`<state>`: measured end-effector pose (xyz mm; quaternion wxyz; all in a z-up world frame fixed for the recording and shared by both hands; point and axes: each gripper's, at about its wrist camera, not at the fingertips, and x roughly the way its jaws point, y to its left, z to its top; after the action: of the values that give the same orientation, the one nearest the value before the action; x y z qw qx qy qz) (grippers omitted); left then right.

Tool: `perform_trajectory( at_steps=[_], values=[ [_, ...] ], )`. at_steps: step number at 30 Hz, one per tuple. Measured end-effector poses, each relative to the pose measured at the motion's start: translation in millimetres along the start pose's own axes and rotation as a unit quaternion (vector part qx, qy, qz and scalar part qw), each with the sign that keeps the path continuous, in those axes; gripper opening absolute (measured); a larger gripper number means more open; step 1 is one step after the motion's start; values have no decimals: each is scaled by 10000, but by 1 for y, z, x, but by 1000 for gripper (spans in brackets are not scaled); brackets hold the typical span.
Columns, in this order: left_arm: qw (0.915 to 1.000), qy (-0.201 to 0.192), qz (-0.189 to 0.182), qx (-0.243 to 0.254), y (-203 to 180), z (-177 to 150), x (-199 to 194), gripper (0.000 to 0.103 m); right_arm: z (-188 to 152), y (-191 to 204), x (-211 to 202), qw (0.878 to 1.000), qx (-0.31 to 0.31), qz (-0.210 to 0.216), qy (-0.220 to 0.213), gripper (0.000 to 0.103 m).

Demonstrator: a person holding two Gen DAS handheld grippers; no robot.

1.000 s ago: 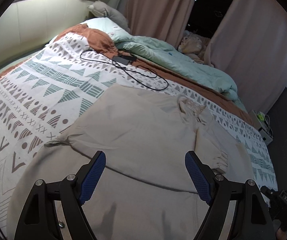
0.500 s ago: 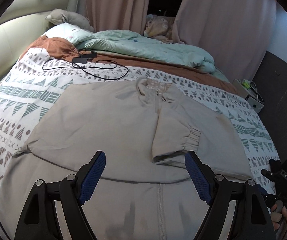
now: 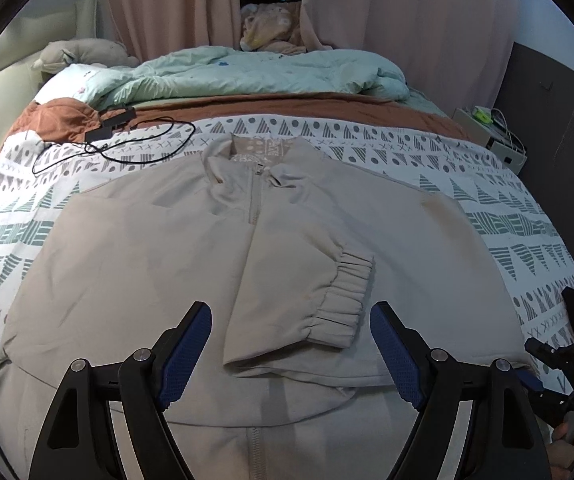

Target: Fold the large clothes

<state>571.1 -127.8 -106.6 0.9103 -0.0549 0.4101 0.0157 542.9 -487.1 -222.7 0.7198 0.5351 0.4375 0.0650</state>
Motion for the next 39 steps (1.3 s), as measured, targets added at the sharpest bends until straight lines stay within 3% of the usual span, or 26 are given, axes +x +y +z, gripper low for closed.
perform_trajectory(
  at_steps=[1, 4, 8, 15, 17, 18, 19, 21, 26, 28, 34, 39],
  values=[
    [10000, 44, -9, 64, -6, 0, 6, 82, 2, -5, 0, 9999, 92, -44, -31, 29],
    [9994, 186, 43, 297, -21, -2, 22, 82, 7, -21, -5, 9989, 439, 19, -165, 13],
    [9964, 408, 304, 684, -37, -9, 45, 82, 12, -26, -15, 9980, 507, 58, -372, 10],
    [9932, 701, 335, 871, -41, -23, 66, 81, 15, -30, -20, 9973, 585, 129, -416, 10],
    [9916, 755, 299, 1002, -43, -26, 71, 70, 16, -31, -20, 9974, 571, 138, -409, 10],
    [9915, 809, 213, 996, -42, -26, 73, 59, 16, -31, -20, 9975, 568, 146, -401, 10],
    [9918, 847, 150, 948, -40, -25, 73, 49, 16, -32, -21, 9975, 569, 157, -393, 10],
    [9935, 741, 164, 849, -34, -21, 64, 41, 17, -34, -21, 9974, 581, 179, -379, 10],
    [9988, 197, 40, 454, -10, -11, 18, 37, 17, -33, -23, 9975, 544, 108, -442, 10],
    [9998, 58, 53, 176, 8, -9, -1, 22, 16, -31, -24, 9976, 500, 61, -468, 10],
    [9996, -118, 89, -222, 52, -15, -25, 20, 13, -24, -22, 9981, 342, -91, -502, 10],
    [9965, -69, -296, -784, 90, -26, -23, 20, 8, -18, -16, 9988, 189, -152, -418, 10]
  ],
)
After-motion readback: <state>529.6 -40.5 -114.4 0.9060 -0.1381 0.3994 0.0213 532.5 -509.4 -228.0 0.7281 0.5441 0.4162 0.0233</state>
